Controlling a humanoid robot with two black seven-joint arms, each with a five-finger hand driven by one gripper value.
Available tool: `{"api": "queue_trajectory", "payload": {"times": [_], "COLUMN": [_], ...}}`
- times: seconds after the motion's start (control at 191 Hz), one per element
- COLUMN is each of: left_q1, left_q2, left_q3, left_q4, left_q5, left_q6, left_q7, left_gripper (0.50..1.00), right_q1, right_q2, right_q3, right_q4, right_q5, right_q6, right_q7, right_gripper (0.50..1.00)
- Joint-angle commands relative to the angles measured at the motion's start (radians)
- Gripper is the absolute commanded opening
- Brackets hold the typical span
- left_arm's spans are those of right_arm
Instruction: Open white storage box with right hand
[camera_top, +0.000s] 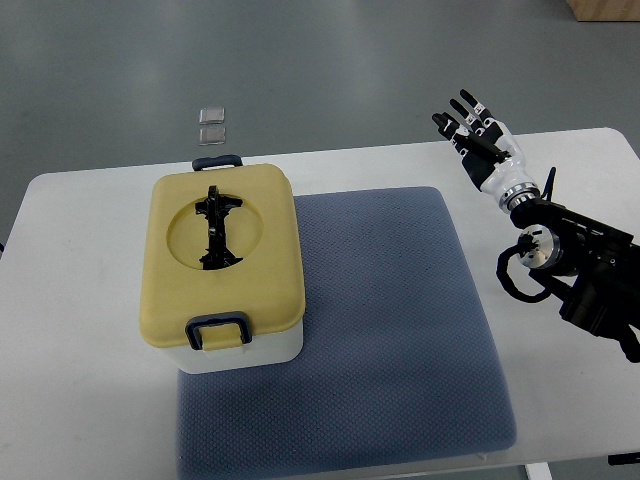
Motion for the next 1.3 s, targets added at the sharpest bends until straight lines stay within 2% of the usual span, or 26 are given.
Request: {"api": "queue_trajectory", "payload": {"times": [0.0, 1.296], "left_q1": [0.0, -0.002], "left_q2": [0.0, 0.0], "left_q3": [0.0, 0.0], "left_q4": [-0.001, 0.002], "left_q5": [0.0, 0.0], "left_q6": [0.0, 0.0], "left_q7": [0.0, 0.0], "left_gripper": [1.0, 1.0], "right_q1": [0.0, 0.026], "right_q2": [0.0, 0.014], "right_q3": [0.0, -0.005], "right_q4": [0.0, -0.032], "right_q5": [0.0, -0.048], "right_q6": [0.0, 0.0], "right_q7": [0.0, 0.001], "right_gripper": [0.928, 0.93]}}
